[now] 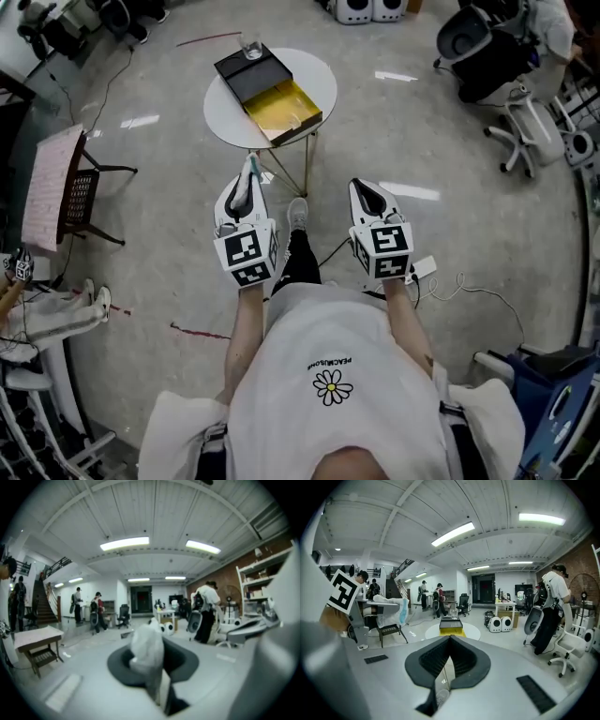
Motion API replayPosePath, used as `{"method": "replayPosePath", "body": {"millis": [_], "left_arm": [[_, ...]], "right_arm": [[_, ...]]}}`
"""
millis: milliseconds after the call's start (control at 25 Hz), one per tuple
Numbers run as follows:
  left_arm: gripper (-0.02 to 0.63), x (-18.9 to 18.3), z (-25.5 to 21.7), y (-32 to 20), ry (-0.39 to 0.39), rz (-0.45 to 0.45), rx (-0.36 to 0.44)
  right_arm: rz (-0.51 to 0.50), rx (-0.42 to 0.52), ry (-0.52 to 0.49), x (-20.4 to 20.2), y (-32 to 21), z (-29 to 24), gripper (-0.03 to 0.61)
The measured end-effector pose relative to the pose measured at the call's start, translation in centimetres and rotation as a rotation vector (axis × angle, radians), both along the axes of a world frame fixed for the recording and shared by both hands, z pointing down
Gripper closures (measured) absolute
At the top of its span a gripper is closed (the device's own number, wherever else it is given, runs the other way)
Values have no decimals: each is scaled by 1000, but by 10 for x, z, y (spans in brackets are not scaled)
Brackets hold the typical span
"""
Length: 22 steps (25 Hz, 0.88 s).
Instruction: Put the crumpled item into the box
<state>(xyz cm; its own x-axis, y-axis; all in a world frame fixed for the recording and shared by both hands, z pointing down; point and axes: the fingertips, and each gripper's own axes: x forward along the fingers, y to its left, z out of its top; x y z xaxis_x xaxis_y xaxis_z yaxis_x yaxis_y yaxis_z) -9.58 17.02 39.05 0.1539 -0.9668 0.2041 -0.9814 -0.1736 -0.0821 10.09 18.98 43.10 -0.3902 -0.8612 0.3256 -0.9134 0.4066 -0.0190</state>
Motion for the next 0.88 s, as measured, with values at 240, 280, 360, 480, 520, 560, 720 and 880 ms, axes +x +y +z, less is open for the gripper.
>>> {"method": "replayPosePath", "body": {"millis": [240,280,360,480,520,560,720,880], "left_arm": [[563,0,4,-78,23,26,-18],[563,0,5,-90,23,31,-22],[563,-3,6,-116,27,40,-33],[563,-14,4,-165,42,63,-41],[563,-18,4,-181,47,73,-43],[563,-22,4,-197,52,83,-46],[563,-31,4,-257,74,138,-47],[563,-39,11,-300,90,177,-61]], "right_arm": [[4,-24,27,-9,-69,8,578],[13,-23,27,-10,-82,7,578],[30,-25,30,-15,-106,6,578],[37,-43,42,-33,-146,5,578],[37,-48,47,-40,-161,4,578],[40,-51,50,-46,-176,2,578],[78,-37,59,-60,-238,-9,578],[113,-28,62,-69,-286,-14,578]]}}
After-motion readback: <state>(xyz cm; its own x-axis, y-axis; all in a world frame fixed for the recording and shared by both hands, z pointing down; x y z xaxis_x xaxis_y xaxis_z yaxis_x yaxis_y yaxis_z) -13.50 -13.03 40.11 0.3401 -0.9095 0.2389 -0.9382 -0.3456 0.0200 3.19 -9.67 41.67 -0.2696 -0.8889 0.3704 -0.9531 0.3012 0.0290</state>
